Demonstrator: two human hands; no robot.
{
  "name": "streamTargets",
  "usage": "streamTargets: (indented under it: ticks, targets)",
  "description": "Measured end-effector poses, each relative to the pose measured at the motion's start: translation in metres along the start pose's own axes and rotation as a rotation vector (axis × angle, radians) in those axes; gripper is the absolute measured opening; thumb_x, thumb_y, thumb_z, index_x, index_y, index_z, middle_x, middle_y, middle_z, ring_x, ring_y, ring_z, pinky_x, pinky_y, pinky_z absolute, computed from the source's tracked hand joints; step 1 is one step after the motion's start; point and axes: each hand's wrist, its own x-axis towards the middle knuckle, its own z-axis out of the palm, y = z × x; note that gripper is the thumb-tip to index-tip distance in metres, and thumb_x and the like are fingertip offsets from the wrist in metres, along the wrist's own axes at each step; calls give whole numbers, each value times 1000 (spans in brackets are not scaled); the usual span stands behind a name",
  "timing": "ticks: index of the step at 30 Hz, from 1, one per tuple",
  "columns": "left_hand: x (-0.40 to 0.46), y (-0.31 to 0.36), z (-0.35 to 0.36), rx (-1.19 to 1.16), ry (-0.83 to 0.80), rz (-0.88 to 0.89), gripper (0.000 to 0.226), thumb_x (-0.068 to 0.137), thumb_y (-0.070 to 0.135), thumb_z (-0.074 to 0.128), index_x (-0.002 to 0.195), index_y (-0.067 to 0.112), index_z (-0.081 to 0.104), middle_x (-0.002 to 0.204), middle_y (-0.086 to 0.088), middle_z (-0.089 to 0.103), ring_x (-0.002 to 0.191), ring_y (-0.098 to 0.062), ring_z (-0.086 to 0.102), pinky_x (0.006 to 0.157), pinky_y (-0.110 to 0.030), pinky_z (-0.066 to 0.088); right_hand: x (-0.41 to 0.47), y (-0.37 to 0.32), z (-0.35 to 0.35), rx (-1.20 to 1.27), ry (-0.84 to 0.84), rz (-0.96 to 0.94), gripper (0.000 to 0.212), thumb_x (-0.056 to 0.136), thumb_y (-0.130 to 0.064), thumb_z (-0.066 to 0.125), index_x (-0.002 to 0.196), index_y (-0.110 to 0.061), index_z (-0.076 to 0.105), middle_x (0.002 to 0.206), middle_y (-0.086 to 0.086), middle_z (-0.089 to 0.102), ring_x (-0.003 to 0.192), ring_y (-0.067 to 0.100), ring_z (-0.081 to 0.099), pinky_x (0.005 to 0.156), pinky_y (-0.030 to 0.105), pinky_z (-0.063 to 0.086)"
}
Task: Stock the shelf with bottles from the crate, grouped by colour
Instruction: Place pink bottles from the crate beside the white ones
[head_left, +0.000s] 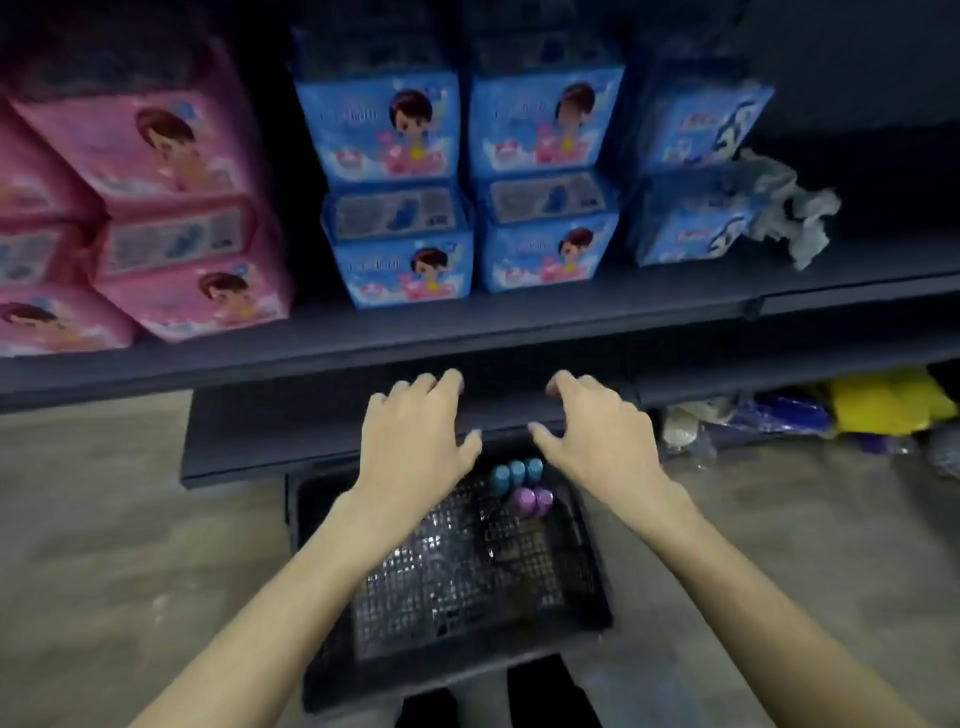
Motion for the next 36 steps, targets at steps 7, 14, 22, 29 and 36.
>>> streamTargets:
  ticks: [7,14,22,29,36]
  targets:
    - [-31,-10,150,-13,-320,49,57,86,46,58,135,24,40,125,0,55,115,-25,52,94,-40,39,-13,67,171,253,-353,298,36,83,-37,70,104,-15,52,92,8,63,89,34,64,71,39,53]
    - [-33,-15,256,-60,-429,34,55,89,38,59,137,22,38,131,-2,52,120,-25,49,99,-39,37,-20,102,282,266,-440,375,42,87,-33,65,119,-12,47,113,15,63,102,38,62,81,43,53]
    - [-18,-15,355,-187,-417,108,54,88,19,61,139,18,43,127,-3,54,114,-24,53,100,-38,45,-11,112,359,344,-256,406,53,92,-23,62,138,-10,38,132,17,53,115,36,55,89,47,50]
    - [24,-2,431,-175,-297,120,55,78,1,66,130,15,55,123,-6,57,106,-29,60,78,-43,57,-2,121,407,162,-306,319,61,98,-3,42,154,-11,18,151,16,34,132,33,44,106,42,42]
    - [46,0,463,-227,-347,349,49,69,-2,69,116,11,62,102,-7,61,95,-31,59,76,-43,54,1,128,412,184,-469,173,37,106,-5,27,137,12,39,139,32,42,126,41,41,86,10,27]
